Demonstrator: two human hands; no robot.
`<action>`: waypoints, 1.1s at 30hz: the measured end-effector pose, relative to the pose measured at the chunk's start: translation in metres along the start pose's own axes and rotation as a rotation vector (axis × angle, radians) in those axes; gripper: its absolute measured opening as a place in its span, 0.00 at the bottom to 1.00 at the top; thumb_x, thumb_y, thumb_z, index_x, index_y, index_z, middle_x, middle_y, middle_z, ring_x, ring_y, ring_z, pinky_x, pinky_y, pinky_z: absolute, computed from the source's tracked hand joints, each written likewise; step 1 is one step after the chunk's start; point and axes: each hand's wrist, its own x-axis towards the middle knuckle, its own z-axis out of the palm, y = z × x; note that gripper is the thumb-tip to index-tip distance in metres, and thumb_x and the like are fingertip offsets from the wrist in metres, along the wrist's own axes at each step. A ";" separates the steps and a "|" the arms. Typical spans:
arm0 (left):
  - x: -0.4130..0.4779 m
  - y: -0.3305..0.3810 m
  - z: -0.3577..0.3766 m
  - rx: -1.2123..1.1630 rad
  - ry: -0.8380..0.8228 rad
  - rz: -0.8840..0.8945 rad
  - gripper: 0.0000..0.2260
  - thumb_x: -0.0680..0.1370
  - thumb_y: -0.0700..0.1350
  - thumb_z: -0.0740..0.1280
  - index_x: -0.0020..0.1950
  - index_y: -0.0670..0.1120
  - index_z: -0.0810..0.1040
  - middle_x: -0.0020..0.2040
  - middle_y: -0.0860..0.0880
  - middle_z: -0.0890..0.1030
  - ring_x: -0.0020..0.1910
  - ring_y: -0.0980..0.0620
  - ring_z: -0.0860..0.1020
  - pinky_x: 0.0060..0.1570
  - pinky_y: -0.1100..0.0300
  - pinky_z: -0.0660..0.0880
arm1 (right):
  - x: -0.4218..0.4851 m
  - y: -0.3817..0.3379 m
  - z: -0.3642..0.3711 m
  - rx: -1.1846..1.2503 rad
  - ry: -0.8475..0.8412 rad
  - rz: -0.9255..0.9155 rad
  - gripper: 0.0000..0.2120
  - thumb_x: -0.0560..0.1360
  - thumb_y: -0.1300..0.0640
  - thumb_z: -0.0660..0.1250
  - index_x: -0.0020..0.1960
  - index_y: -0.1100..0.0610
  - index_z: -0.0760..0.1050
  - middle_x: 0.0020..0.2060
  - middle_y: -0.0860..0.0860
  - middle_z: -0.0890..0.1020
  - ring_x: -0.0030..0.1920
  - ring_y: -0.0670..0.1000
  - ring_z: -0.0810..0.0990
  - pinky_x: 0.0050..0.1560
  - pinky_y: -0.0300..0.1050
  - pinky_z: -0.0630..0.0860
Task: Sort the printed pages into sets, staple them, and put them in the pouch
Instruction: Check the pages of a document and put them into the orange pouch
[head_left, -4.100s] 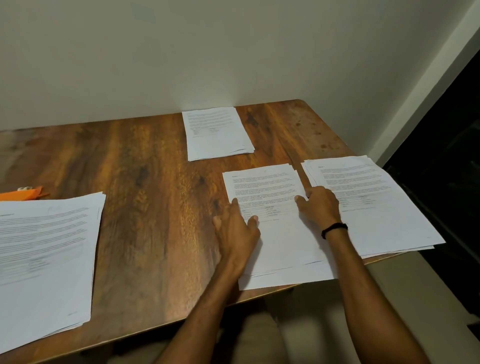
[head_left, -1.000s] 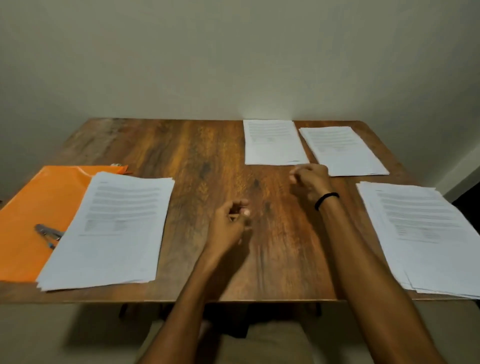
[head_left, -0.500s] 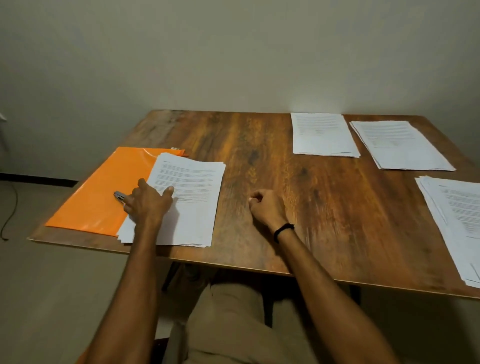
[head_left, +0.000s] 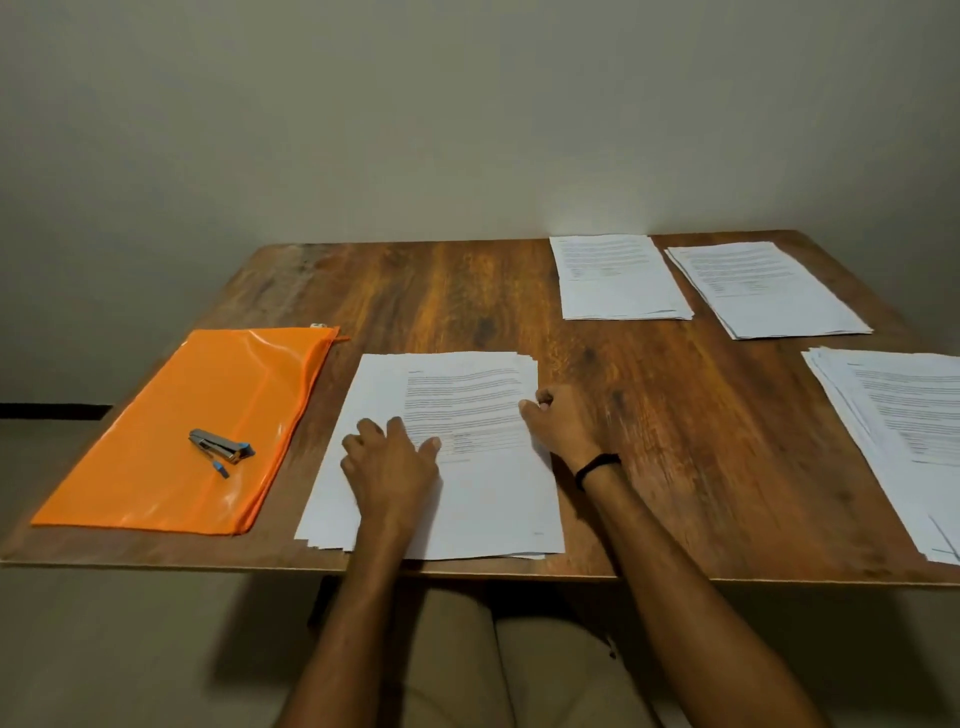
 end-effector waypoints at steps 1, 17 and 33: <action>-0.001 0.002 0.003 -0.002 0.016 0.018 0.24 0.78 0.64 0.63 0.66 0.49 0.73 0.67 0.43 0.72 0.65 0.43 0.69 0.65 0.46 0.69 | 0.005 0.002 -0.005 -0.037 0.000 -0.011 0.12 0.79 0.56 0.68 0.37 0.54 0.74 0.34 0.45 0.77 0.32 0.42 0.72 0.30 0.32 0.64; 0.018 0.003 0.030 -0.458 -0.029 0.077 0.36 0.74 0.71 0.62 0.78 0.59 0.58 0.76 0.57 0.66 0.75 0.50 0.66 0.70 0.40 0.68 | 0.047 0.018 0.013 -0.564 0.093 -0.213 0.31 0.76 0.34 0.60 0.72 0.51 0.67 0.71 0.53 0.69 0.69 0.55 0.65 0.66 0.55 0.63; 0.058 -0.006 0.031 -0.089 0.064 0.123 0.27 0.77 0.65 0.61 0.73 0.55 0.65 0.75 0.50 0.67 0.74 0.44 0.63 0.72 0.36 0.59 | 0.048 0.017 0.019 -0.537 0.134 -0.287 0.30 0.76 0.34 0.57 0.69 0.50 0.74 0.72 0.59 0.70 0.74 0.60 0.63 0.76 0.62 0.54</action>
